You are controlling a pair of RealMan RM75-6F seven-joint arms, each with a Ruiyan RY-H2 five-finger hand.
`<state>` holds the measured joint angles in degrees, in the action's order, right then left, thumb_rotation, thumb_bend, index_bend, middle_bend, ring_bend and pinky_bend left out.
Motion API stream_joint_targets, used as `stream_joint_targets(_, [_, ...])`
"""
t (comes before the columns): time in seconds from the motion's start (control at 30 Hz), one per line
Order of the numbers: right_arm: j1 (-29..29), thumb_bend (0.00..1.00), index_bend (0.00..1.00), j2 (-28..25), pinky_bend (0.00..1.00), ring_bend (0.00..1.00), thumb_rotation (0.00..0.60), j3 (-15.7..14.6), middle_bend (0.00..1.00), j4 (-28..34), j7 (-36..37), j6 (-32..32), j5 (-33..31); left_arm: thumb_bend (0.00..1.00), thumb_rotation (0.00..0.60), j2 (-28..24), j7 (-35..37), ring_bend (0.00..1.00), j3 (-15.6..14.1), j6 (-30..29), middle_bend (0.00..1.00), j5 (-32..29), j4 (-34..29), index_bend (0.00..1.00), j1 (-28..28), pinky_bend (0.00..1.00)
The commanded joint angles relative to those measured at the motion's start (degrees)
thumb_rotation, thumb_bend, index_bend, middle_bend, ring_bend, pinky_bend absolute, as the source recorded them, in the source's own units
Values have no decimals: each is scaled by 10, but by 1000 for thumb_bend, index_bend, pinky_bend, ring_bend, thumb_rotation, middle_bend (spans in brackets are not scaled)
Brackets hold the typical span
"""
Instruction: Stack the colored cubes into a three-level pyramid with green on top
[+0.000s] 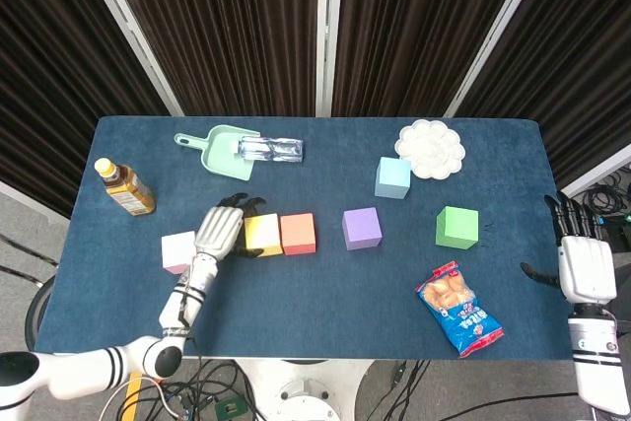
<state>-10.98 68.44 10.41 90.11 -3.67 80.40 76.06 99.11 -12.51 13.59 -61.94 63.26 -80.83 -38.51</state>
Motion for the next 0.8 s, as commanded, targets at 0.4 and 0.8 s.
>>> stream_joint_targets(0.4, [0, 1, 0, 2, 0, 0, 600, -1, 0, 0, 1, 0, 0, 74, 600, 10, 4, 159, -3, -2, 508, 5, 3, 236, 2, 210])
stream_joint_targets(0.8, [2, 1, 0, 1, 0, 0, 600, -2, 0, -7, 8, -4, -6, 75, 600, 22, 0, 159, 6, 2, 508, 4, 18, 236, -8, 210])
